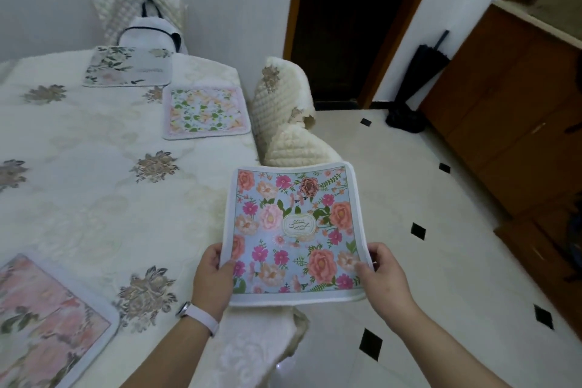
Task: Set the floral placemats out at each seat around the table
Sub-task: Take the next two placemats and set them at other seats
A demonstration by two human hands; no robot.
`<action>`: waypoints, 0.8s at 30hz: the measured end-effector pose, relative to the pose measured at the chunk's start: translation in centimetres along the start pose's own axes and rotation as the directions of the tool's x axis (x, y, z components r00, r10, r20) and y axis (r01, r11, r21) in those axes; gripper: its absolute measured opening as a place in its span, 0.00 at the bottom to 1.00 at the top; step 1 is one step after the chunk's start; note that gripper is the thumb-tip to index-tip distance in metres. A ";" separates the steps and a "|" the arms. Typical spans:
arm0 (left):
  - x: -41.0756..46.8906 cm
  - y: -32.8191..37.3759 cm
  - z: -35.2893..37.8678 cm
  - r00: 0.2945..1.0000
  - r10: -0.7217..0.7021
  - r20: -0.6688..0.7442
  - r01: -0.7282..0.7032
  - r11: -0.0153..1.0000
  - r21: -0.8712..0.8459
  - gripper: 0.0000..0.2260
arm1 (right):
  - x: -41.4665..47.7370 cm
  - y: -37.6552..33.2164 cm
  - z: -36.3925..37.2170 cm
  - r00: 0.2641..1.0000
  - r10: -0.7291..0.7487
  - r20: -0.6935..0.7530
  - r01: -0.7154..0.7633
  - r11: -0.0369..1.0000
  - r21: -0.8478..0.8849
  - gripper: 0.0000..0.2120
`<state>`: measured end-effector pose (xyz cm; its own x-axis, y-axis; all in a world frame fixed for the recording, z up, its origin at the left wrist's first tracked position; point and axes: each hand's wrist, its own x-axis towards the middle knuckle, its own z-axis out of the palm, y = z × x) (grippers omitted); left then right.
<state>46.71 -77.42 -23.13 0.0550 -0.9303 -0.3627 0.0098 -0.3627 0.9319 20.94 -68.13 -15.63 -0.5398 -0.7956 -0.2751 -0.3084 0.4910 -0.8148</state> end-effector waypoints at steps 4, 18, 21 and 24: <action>2.0 0.5 -2.5 0.996 0.019 -0.086 -0.019 1.000 -0.004 0.03 | 2.5 -1.7 3.0 0.993 -0.050 0.104 0.050 0.999 -0.001 0.08; 5.6 1.5 -5.7 0.917 0.023 -0.398 0.025 0.993 0.115 0.10 | 10.7 -5.4 10.5 0.911 -0.132 0.390 0.141 0.990 0.006 0.06; 6.6 1.6 -6.1 0.902 0.028 -0.431 0.058 0.981 0.184 0.10 | 12.6 -5.5 11.6 0.872 -0.098 0.480 0.130 0.991 -0.035 0.05; 7.4 1.8 -6.2 0.895 0.014 -0.445 0.086 0.975 0.203 0.09 | 14.1 -5.3 12.7 0.840 -0.080 0.536 0.142 0.987 -0.075 0.06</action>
<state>53.34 -84.63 -24.09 0.4941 -0.8135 -0.3066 -0.1885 -0.4445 0.8757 24.93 -86.45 -21.71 -0.0089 -0.8983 -0.4393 -0.4400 0.3980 -0.8050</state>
